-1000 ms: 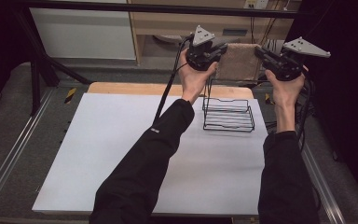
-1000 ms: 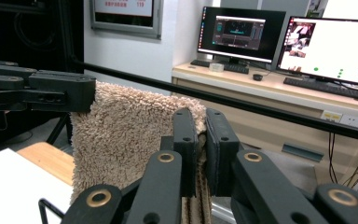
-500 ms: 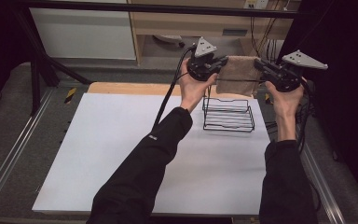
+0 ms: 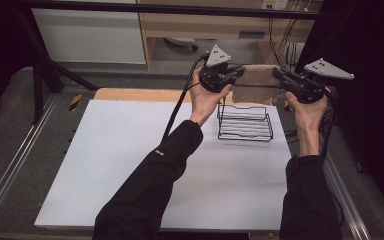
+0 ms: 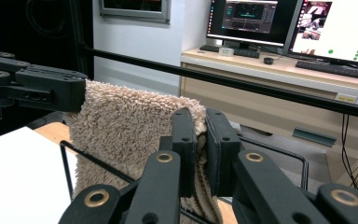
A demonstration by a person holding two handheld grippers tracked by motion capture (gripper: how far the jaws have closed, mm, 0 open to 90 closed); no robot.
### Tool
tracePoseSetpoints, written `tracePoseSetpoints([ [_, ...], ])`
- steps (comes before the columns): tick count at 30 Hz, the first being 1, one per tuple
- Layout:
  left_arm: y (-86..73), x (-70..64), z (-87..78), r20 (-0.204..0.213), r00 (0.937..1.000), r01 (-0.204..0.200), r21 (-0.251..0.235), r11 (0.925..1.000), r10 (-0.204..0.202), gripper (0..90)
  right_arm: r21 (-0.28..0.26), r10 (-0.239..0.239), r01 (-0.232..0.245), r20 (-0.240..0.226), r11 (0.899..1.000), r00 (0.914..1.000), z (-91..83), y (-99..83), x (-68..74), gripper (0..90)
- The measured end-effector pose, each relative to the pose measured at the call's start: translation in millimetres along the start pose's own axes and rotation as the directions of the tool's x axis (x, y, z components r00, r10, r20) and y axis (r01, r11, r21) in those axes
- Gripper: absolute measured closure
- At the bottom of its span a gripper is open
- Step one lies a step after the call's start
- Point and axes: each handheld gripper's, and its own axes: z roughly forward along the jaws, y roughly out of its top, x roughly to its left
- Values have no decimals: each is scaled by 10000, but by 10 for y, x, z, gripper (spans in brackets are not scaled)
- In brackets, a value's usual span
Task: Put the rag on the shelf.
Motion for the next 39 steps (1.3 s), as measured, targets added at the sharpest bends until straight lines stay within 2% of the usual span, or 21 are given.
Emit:
tracePoseSetpoints([
  [7, -41, -37, -43, 123, 9999, 42, 354, 9994, -46, 842, 167, 210, -209, -74, 9996, 9998, -69, -39, 52, 832],
  [21, -175, -133, -111, 564, 9982, 146, 732, 9972, -187, 830, 426, 532, -524, -187, 9977, 9984, -187, -167, 130, 824],
  [27, -208, -148, -120, 607, 9978, 193, 930, 9955, -250, 818, 558, 467, -451, -270, 9974, 9985, -214, -226, 151, 823],
  [33, -171, -138, -171, 650, 9974, 251, 1008, 9946, -318, 788, 600, 457, -435, -352, 9973, 9983, -220, -265, 156, 825],
  [39, -22, -74, -227, 512, 9958, 713, 858, 9938, -759, 752, 673, 290, -260, -438, 9974, 9986, -233, -293, 154, 826],
])
